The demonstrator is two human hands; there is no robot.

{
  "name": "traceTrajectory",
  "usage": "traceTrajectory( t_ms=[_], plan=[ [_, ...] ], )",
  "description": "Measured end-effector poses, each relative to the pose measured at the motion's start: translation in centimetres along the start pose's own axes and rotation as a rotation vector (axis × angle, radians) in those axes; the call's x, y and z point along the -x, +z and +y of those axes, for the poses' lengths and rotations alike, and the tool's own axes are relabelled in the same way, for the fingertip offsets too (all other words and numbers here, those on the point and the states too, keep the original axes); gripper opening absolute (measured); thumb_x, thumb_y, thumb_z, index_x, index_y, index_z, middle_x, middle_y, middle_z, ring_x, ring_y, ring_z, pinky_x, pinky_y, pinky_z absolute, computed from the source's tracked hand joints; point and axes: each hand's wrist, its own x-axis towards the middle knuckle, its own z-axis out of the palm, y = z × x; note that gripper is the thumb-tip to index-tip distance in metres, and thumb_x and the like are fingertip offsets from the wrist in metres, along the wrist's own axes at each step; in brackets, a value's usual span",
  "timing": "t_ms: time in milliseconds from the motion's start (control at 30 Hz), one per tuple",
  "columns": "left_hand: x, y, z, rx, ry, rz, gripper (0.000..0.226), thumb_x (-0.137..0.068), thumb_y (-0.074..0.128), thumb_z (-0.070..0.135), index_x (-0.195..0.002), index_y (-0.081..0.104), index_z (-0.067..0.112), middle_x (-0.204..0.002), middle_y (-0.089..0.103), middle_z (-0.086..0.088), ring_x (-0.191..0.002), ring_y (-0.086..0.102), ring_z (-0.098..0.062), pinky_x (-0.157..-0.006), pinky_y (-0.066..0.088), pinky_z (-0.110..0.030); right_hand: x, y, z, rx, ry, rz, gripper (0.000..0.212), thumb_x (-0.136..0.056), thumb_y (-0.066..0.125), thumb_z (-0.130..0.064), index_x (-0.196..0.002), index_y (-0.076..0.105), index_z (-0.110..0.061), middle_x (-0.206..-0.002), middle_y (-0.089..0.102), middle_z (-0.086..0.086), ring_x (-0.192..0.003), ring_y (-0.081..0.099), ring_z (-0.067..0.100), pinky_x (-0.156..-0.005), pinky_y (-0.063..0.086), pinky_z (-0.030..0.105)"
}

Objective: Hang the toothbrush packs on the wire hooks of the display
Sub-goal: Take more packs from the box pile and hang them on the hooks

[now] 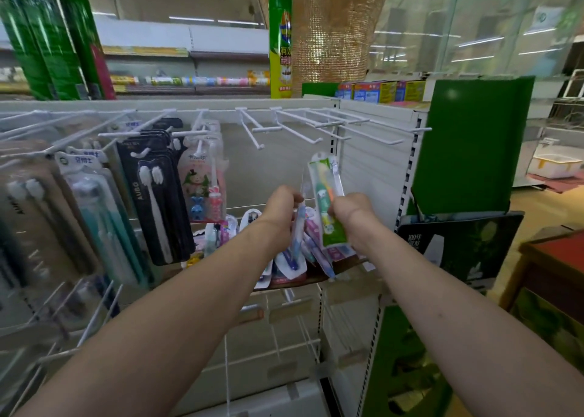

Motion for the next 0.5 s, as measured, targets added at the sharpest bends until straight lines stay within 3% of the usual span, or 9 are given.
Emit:
traceTrajectory(
  t_ms=[67,167,267,300,400,500],
  plan=[
    [1.1,0.5,0.1,0.026,-0.028,-0.07,0.019,-0.096,0.051,0.011,-0.08,0.058,0.002,-0.063,0.057,-0.015,-0.047,0.055,-0.025,-0.046,0.047,-0.021,0.0,-0.2,0.1,-0.041,0.016,-0.03,0.023,-0.084,0.07,-0.019,-0.099,0.067,-0.002,-0.083,0.07,0.018,-0.076,0.072,0.036,-0.078,0.062,0.054],
    [1.9,1.0,0.0,-0.044,-0.008,-0.091,0.028,-0.091,0.065,0.007,-0.114,0.066,-0.009,-0.084,0.073,-0.024,-0.055,0.069,-0.029,-0.048,0.057,-0.032,0.3,-0.4,0.7,-0.071,0.002,-0.079,0.047,-0.068,0.079,-0.042,-0.099,0.069,-0.009,-0.078,0.075,0.013,-0.069,0.074,0.033,-0.068,0.063,0.053],
    [2.5,0.4,-0.4,-0.14,0.053,-0.001,0.037,-0.09,0.072,0.003,-0.122,0.063,-0.014,-0.063,0.069,-0.016,-0.046,0.065,-0.023,-0.049,0.057,-0.032,1.8,-1.1,1.4,-0.065,-0.072,-0.11,0.057,-0.059,0.085,-0.057,-0.093,0.068,-0.015,-0.08,0.075,0.006,-0.073,0.073,0.026,-0.067,0.062,0.04],
    [2.8,0.2,-0.4,-0.141,0.055,0.025,0.033,-0.092,0.071,0.003,-0.12,0.063,-0.014,-0.062,0.069,-0.014,-0.05,0.066,-0.023,-0.055,0.061,-0.035,2.6,-1.4,1.4,-0.092,-0.072,-0.15,0.053,-0.065,0.087,-0.055,-0.096,0.066,-0.017,-0.083,0.074,0.005,-0.076,0.072,0.024,-0.066,0.058,0.034],
    [4.4,-1.0,-0.9,-0.166,0.079,0.024,0.026,-0.096,0.066,0.005,-0.119,0.061,-0.006,-0.085,0.072,-0.014,-0.077,0.07,-0.03,-0.087,0.061,-0.048,3.3,-1.4,2.2,-0.12,-0.068,-0.266,0.059,-0.075,0.086,-0.048,-0.112,0.058,-0.013,-0.096,0.073,0.008,-0.082,0.071,0.023,-0.058,0.051,0.028],
    [5.9,-2.1,-1.6,-0.156,0.052,0.069,0.012,-0.098,0.063,0.003,-0.11,0.06,0.0,-0.09,0.071,-0.016,-0.084,0.069,-0.033,-0.093,0.059,-0.054,4.1,-0.5,2.6,-0.224,-0.048,-0.323,0.039,-0.087,0.078,-0.035,-0.11,0.062,-0.008,-0.092,0.076,0.012,-0.073,0.075,0.024,-0.054,0.056,0.031]
  ],
)
